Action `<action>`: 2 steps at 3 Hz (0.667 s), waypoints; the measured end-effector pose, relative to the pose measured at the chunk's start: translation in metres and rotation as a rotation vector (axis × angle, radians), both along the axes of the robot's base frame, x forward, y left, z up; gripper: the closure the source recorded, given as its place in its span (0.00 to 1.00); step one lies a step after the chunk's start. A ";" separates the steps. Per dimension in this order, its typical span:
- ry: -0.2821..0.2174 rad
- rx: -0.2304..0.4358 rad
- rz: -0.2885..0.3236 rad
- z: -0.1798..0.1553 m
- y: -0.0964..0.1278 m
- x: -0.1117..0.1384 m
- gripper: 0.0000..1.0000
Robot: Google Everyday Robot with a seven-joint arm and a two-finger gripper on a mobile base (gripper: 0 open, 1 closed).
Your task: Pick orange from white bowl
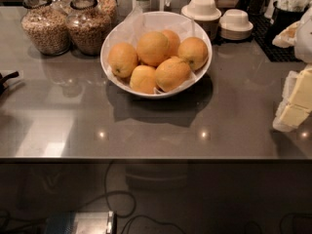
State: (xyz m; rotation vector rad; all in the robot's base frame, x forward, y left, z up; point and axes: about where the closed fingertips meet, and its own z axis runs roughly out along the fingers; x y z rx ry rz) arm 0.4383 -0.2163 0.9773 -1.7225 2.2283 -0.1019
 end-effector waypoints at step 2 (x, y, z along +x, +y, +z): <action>-0.013 0.075 0.103 -0.004 0.025 0.009 0.00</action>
Offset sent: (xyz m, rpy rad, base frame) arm 0.0221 0.0687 -0.0157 0.2140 -0.0088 0.2976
